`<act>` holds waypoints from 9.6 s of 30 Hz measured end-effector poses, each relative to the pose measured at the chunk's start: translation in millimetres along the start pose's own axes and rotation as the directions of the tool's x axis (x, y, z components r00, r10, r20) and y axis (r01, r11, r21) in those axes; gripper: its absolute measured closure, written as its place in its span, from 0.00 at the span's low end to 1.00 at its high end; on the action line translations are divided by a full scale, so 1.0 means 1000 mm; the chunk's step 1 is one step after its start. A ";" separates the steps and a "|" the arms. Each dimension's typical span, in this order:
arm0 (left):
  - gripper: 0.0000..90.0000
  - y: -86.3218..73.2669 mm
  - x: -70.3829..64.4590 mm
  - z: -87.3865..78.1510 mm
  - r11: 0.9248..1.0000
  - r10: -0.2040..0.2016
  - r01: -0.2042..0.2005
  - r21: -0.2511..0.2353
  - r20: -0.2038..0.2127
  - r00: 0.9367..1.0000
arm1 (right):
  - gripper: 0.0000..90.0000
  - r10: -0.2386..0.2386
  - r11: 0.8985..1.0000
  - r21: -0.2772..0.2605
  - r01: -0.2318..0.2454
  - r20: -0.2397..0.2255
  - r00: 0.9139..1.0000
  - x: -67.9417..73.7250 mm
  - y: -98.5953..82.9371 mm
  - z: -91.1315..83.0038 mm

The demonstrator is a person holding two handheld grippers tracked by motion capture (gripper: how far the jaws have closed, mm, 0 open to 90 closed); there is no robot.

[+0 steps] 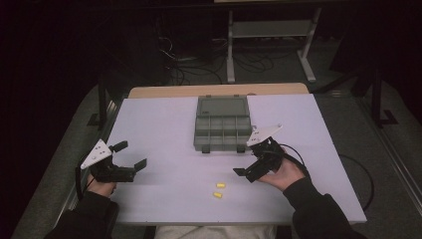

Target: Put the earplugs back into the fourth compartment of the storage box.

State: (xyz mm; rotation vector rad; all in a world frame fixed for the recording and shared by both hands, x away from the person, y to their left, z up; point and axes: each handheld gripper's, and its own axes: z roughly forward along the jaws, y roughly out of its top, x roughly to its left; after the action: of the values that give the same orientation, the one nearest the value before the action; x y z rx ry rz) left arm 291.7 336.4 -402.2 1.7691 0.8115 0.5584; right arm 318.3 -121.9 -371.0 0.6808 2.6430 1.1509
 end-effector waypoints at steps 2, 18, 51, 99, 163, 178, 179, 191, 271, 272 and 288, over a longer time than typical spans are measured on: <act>0.00 0.000 0.000 0.000 1.000 0.000 0.000 0.001 0.000 1.000 | 0.00 -0.004 1.000 0.003 0.004 -0.003 1.000 0.001 0.001 0.002; 0.00 0.000 0.000 0.000 1.000 0.001 -0.001 0.002 0.002 1.000 | 0.00 -0.061 0.995 0.078 0.064 -0.045 0.997 0.013 0.011 0.028; 0.00 0.000 0.000 0.001 1.000 0.002 -0.002 0.008 0.008 1.000 | 0.17 -0.143 0.947 0.263 0.183 -0.165 0.976 0.034 0.011 0.081; 0.00 0.000 0.000 0.001 1.000 0.007 -0.007 0.011 0.011 1.000 | 0.88 -0.175 0.950 0.224 0.218 -0.199 0.964 0.025 0.029 0.060; 0.00 -0.001 0.001 0.001 1.000 -0.002 0.002 0.014 0.013 1.000 | 0.87 -0.034 0.981 0.190 0.033 0.002 0.999 -0.102 0.061 0.033; 0.00 -0.001 0.000 0.001 1.000 0.001 -0.001 0.013 0.015 1.000 | 0.87 -0.002 0.974 0.226 -0.020 0.099 0.995 -0.126 0.053 0.058; 0.00 0.000 0.000 0.001 1.000 0.001 -0.002 0.013 0.015 1.000 | 0.87 0.001 0.973 0.227 -0.026 0.108 0.994 -0.128 0.053 0.060; 0.00 0.000 0.000 0.001 1.000 0.006 -0.006 0.015 0.016 1.000 | 0.76 0.068 0.968 0.231 -0.103 0.155 0.986 -0.149 0.040 0.073; 0.00 0.000 -0.001 0.001 1.000 0.011 -0.011 0.018 0.006 1.000 | 0.00 -0.077 0.986 0.142 0.087 -0.072 0.994 0.025 0.037 0.043; 0.00 0.000 -0.001 0.001 1.000 0.011 -0.011 0.018 0.006 1.000 | 0.00 -0.077 0.985 0.148 0.087 -0.076 0.994 0.026 0.036 0.044; 0.00 0.000 -0.001 0.001 1.000 0.011 -0.011 0.018 0.007 1.000 | 0.00 -0.088 0.970 0.212 0.117 -0.144 0.986 0.048 0.019 0.060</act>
State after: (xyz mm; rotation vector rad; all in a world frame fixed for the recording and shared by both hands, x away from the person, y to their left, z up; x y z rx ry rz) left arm 292.0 334.9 -403.0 1.7914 0.8046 0.5532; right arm 302.8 -49.3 -397.8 0.5095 2.9103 0.9151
